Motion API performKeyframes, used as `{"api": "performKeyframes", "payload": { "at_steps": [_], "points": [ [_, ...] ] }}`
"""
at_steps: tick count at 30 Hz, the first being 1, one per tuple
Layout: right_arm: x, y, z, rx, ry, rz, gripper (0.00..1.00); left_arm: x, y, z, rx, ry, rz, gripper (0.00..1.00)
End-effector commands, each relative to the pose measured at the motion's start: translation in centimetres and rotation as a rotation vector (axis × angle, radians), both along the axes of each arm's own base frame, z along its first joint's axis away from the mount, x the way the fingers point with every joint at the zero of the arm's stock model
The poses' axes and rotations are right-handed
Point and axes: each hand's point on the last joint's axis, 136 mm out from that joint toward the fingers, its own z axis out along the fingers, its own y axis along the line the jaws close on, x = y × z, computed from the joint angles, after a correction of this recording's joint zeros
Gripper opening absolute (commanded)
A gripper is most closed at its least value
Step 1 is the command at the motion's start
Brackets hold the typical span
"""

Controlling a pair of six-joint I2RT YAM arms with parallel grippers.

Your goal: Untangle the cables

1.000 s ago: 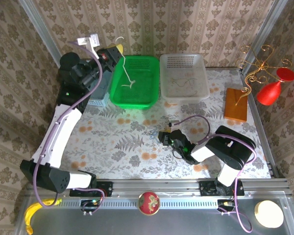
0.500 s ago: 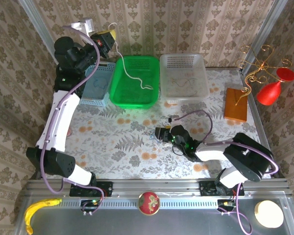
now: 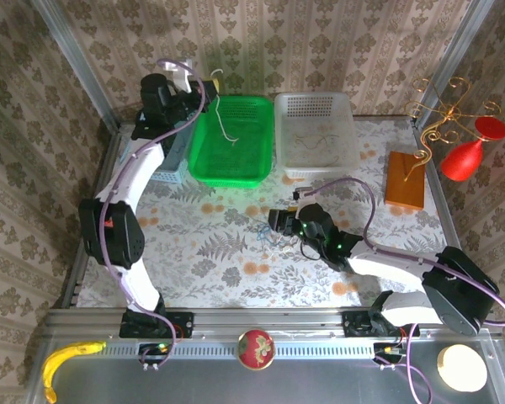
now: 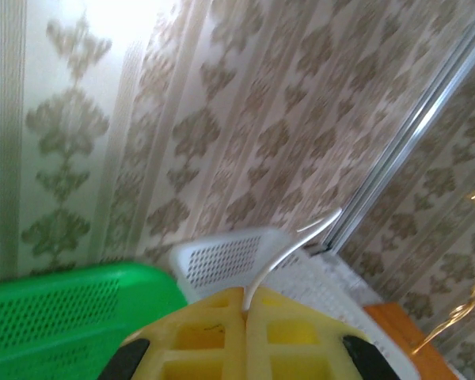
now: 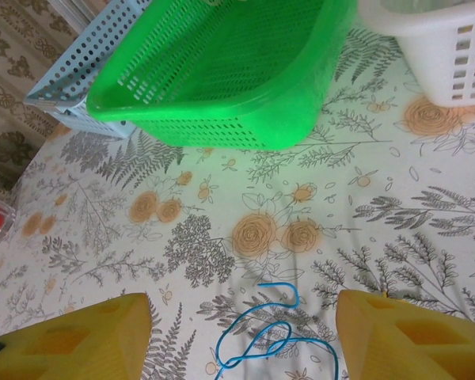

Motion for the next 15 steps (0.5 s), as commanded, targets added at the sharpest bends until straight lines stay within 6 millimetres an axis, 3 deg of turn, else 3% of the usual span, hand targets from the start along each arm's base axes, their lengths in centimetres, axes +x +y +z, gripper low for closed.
{"api": "performKeyframes", "payload": {
  "at_steps": [1, 4, 7, 8, 9, 15],
  "points": [
    [0.1, -0.4, 1.0, -0.024, 0.003, 0.006, 0.65, 1.0, 0.9, -2.8, 0.053, 0.013, 0.02, 0.17],
    [0.2, -0.3, 1.2, -0.026, 0.008, 0.016, 0.65, 1.4, 1.7, -5.2, 0.074, 0.067, 0.05, 0.54],
    [0.3, -0.2, 1.3, -0.034, 0.015, 0.028, 0.65, 0.8, 2.2, -5.3, 0.084, 0.069, 0.067, 0.82],
    [0.4, -0.1, 1.3, -0.037, 0.017, 0.03, 0.65, 0.5, 2.3, -5.0, 0.085, 0.065, 0.068, 0.96],
    [0.5, 0.0, 1.4, -0.04, 0.017, 0.035, 0.65, 0.1, 2.3, -4.5, 0.083, 0.058, 0.065, 1.0],
    [1.0, 0.6, 0.9, -0.061, 0.039, 0.054, 0.64, -2.3, 2.2, -2.4, 0.057, 0.052, 0.036, 1.0]
  ]
}}
